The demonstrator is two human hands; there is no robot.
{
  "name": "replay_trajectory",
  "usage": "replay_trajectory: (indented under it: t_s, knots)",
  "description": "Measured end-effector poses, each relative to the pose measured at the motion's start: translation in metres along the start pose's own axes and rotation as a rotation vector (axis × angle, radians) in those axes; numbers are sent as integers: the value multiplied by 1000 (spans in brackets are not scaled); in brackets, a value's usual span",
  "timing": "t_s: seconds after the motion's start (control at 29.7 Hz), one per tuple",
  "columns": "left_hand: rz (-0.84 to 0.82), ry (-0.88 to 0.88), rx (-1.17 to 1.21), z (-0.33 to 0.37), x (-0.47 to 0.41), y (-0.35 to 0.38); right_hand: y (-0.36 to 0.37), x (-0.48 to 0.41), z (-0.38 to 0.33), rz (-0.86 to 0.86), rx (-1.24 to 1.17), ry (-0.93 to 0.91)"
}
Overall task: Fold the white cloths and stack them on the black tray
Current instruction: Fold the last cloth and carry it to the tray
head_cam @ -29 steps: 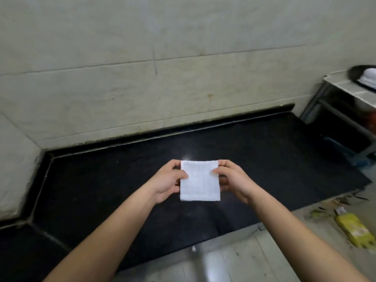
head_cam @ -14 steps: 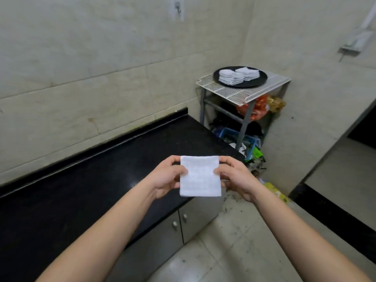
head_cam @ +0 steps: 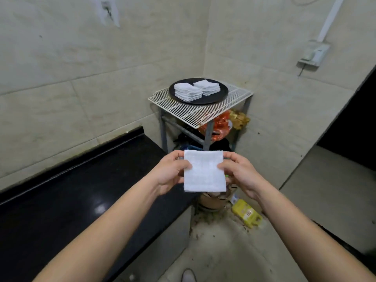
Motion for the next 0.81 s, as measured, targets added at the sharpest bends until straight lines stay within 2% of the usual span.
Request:
replay_trajectory:
  t_s: [0.27,0.44,0.67,0.81]
  knots:
    - [8,28,15,50,-165,41,-72,-118,-117,-11,22,-29]
    - [78,47,-56,62,-230,47,-95,-179,-150,-55,27,-29]
    - [232,68,-110,71,-323,47,-110,-288,-196,-191,98,-8]
    - [395,57,-106,75,-404,59,-135,-384,-244,-269,141,-12]
Point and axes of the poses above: each hand's wrist, its own x-axis away from the middle knuckle, its own y-axis out of the palm, z = x × y, the point moved 7 cm from there along -x, towards the middle knuckle, and after that the axes turned 13 degrees about y, right-handed, at the moved point
